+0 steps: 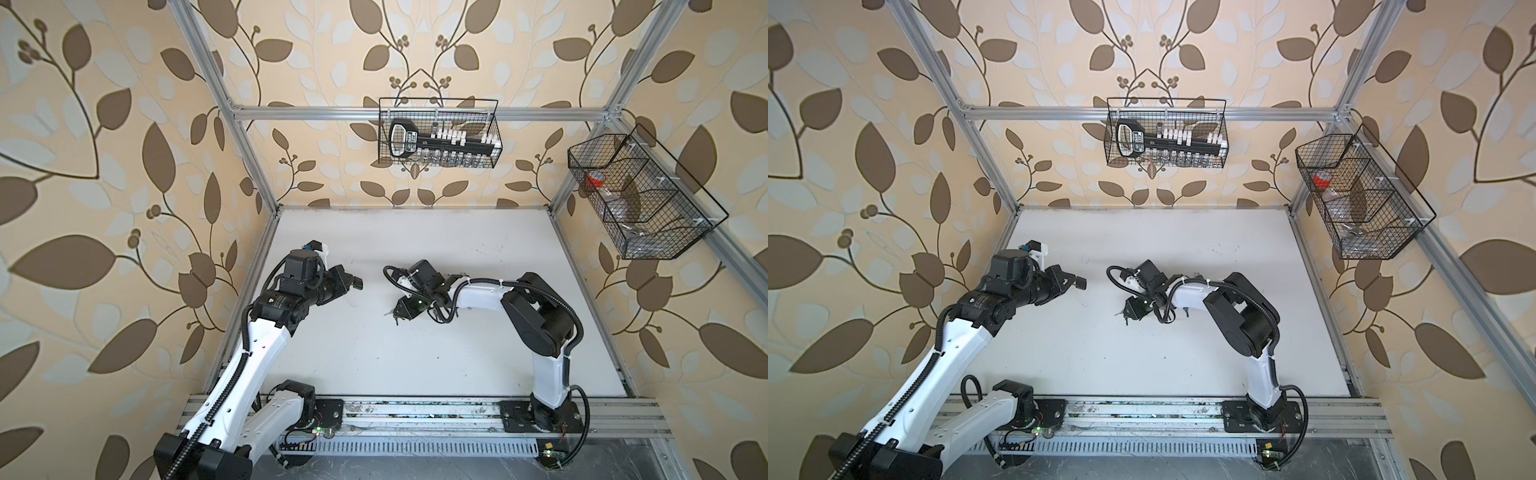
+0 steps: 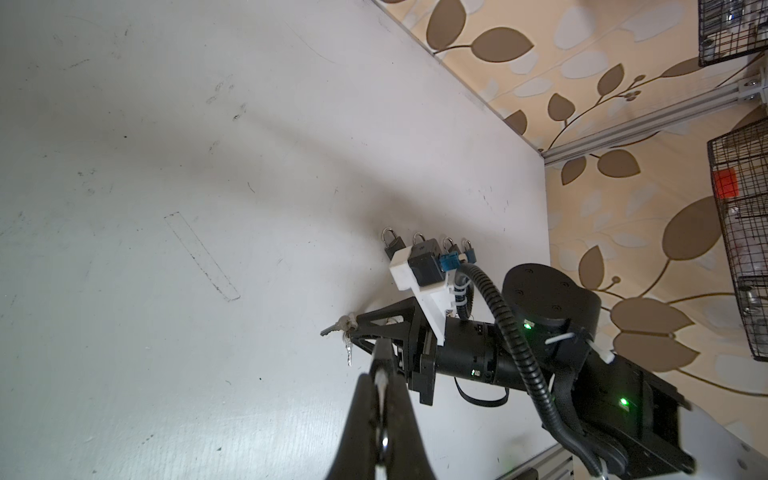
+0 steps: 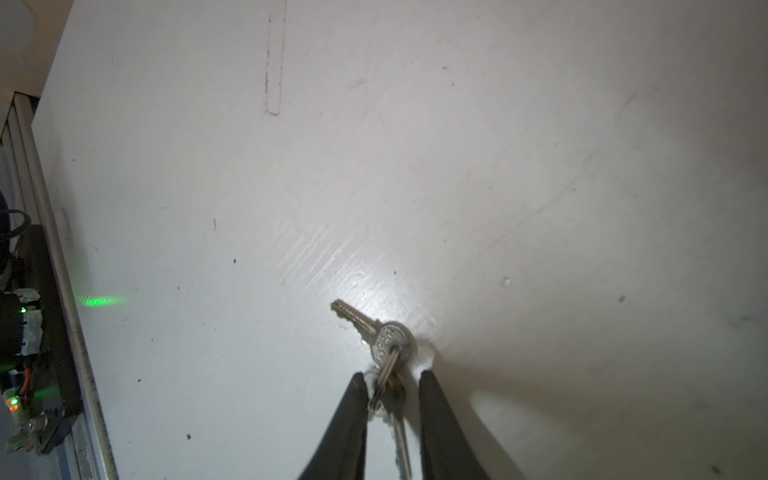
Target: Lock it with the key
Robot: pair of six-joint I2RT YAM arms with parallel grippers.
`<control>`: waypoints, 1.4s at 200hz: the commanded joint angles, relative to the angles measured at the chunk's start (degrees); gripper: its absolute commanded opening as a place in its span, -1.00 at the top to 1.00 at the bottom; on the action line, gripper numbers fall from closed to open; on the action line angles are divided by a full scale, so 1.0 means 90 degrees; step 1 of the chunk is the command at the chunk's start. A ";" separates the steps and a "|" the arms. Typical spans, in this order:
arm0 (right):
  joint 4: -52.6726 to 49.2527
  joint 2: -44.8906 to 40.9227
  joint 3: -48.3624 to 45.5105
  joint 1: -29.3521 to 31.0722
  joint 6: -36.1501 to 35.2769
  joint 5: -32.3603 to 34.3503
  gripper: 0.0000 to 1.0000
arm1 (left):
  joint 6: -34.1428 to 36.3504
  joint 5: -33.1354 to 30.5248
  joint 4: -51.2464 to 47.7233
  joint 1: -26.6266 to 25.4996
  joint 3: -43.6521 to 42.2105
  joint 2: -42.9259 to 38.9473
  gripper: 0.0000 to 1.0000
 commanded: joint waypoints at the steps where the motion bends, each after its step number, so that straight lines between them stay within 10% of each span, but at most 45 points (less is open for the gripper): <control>1: 0.0160 -0.0381 0.0038 -0.0011 0.0027 0.0381 0.43 | 0.0080 0.0344 0.0225 0.0044 0.0087 -0.0096 1.00; 63: 0.3062 -0.3765 -0.2677 -0.0025 0.0081 0.1577 0.17 | 0.0370 0.2054 0.1391 0.0006 -0.0106 -0.0062 1.00; 114: 0.3826 -0.5670 -0.3783 -0.0006 -0.1621 0.1235 -0.04 | 0.0492 0.2401 0.2210 -0.0836 0.0122 0.0329 1.00; 187: 0.3478 -0.5845 -0.3537 0.0728 -0.3209 0.1332 -0.10 | 0.0626 0.2333 0.2529 -0.1734 0.0361 0.0770 1.00; 280: 0.3127 -0.4962 -0.2808 0.1031 -0.3295 0.1894 -0.03 | 0.0679 0.2443 0.2432 -0.1797 0.0357 0.0712 1.00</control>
